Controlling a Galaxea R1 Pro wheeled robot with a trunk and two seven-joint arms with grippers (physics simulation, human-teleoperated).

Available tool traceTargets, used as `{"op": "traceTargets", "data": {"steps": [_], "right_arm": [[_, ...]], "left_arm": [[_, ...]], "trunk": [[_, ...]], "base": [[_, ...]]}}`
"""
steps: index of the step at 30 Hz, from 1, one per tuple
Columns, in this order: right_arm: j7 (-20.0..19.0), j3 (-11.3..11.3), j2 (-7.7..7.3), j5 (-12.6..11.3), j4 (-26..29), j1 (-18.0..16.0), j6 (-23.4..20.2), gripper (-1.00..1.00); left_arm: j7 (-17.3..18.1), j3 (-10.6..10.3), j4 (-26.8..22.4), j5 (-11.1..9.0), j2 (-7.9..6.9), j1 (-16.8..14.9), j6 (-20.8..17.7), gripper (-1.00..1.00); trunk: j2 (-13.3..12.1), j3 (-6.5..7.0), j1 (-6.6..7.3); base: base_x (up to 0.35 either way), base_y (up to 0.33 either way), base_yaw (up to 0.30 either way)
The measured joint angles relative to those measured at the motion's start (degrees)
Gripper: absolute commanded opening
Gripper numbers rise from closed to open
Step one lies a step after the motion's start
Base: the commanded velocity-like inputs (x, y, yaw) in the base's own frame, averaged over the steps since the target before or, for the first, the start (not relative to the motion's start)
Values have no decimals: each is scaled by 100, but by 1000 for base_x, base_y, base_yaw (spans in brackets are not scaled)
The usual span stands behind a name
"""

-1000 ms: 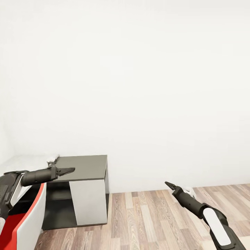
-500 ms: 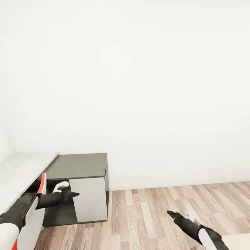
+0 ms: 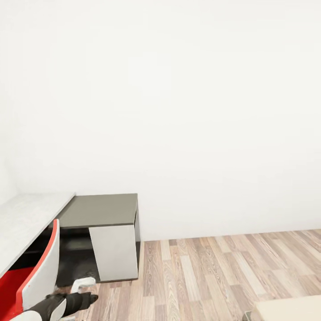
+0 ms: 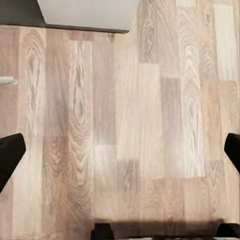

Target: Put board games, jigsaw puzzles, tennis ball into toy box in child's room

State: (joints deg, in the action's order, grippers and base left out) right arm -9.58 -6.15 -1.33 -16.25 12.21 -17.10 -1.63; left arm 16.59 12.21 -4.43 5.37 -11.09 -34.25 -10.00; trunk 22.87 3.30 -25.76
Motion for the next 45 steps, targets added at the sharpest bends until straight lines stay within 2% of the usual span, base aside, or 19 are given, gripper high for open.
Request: {"op": "traceTargets", "data": {"steps": [2, 5, 9, 13, 16, 18, 22, 30, 36, 40, 45], "right_arm": [[73, 12, 4, 55, -415, 1, 251, 100], [171, 13, -3, 309, -916, -4, 689, 100], [440, 9, 4, 854, -1096, 79, 878, 100], [696, -5, 10, 1187, -1133, 221, 898, 100], [778, -3, 10, 1282, -1141, 412, 911, 100], [788, -2, 12, 1297, -1141, 487, 916, 100], [815, -7, -26, 1316, -1137, 845, 938, 100], [848, -18, -78, 1304, -1131, 1285, 943, 100], [847, -27, -75, 1290, -1123, 1335, 947, 100], [847, -33, -14, 1274, -1118, 1342, 949, 100], [847, -42, 16, 1255, -1117, 1343, 948, 100]], "left_arm": [[-374, -2, 225, 56, 93, 212, 360, 100], [-708, 1, 336, 102, 150, 692, 723, 100], [-1084, 7, 353, 223, 175, 1349, 1284, 100], [-1454, 11, 358, 311, 188, 1837, 1506, 100], [-1644, 2, 357, 424, 228, 2207, 1574, 100], [-1682, 1, 357, 494, 234, 2310, 1627, 100], [-1735, -2, 363, 675, 276, 2735, 1880, 100], [-1756, 2, 372, 701, 388, 3050, 1919, 100], [-1755, 36, 296, 680, 441, 3074, 1972, 100], [-1754, 50, 101, 680, 526, 3075, 1974, 100], [-1754, 54, 57, 678, 565, 3076, 1971, 100]], "trunk": [[0, -19, 0], [1, -47, 0], [1, -84, 0], [1, -121, 0], [1, -149, 0], [1, -167, 0], [1, -205, 0], [1, -257, 0], [1, -261, 0], [1, -262, 0], [1, -262, 0]], "base": [[0, 0, 0], [0, 0, 0], [0, 0, 0], [0, 0, 0], [0, 0, 19], [0, 0, 45], [0, 0, 64], [0, 0, 46], [0, 0, 5], [0, 0, 0], [0, 0, 0]]}}
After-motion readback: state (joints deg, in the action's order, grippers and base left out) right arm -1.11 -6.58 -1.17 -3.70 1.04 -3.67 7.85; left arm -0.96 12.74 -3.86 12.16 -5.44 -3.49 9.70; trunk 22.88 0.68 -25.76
